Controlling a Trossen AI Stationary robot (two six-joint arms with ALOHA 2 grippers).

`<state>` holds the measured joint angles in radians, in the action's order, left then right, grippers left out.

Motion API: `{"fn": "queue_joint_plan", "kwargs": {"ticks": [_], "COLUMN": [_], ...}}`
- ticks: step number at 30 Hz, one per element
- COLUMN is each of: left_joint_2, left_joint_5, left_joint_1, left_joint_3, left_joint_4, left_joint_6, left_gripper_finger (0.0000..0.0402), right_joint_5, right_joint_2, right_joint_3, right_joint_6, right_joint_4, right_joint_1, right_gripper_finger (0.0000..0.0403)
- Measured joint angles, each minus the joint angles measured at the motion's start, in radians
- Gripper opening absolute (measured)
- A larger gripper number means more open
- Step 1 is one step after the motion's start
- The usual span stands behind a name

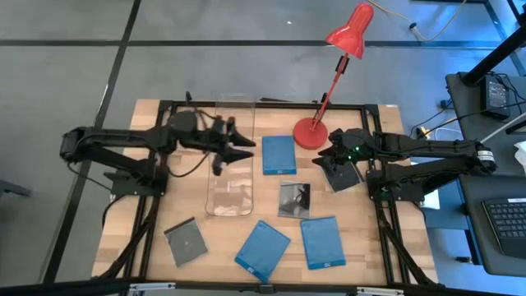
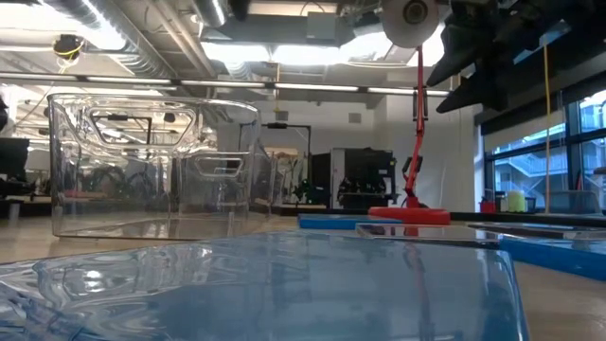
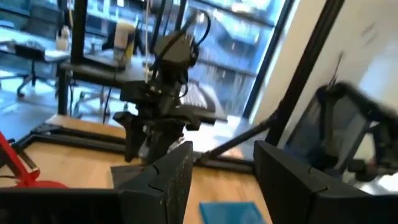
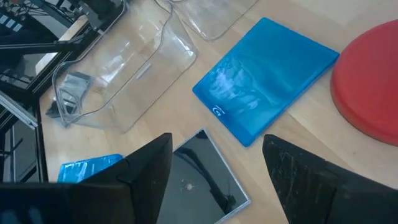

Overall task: Pick & place jewel cases by type
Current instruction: Put the middle black cd case into the bottom transparent bin

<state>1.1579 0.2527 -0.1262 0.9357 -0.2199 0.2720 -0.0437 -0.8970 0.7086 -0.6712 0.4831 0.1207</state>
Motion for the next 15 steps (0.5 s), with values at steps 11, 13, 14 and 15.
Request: {"fn": "queue_joint_plan", "kwargs": {"ticks": [11, 13, 14, 15], "left_joint_2": [0.355, 0.41, 0.435, 0.46], "left_joint_5": [-0.158, -0.21, -0.242, -0.269], "left_joint_1": [0.15, 0.186, 0.204, 0.222], "left_joint_3": [0.557, 0.651, 0.694, 0.732], "left_joint_4": [0.622, 0.732, 0.782, 0.824], "left_joint_6": [-0.221, -0.221, -0.212, -0.195], "left_gripper_finger": [0.016, 0.0157, 0.0156, 0.0155], "right_joint_5": [0.0, 0.0, 0.0, 0.0], "right_joint_2": [0.0, 0.0, 0.0, 0.0], "right_joint_3": [0.0, 0.0, 0.0, 0.0], "right_joint_6": [0.077, 0.077, 0.078, 0.077], "right_joint_4": [0.002, 0.002, 0.003, 0.007], "right_joint_1": [0.0, 0.0, 0.0, 0.0], "right_gripper_finger": [0.0255, 0.0255, 0.0255, 0.0255]}}
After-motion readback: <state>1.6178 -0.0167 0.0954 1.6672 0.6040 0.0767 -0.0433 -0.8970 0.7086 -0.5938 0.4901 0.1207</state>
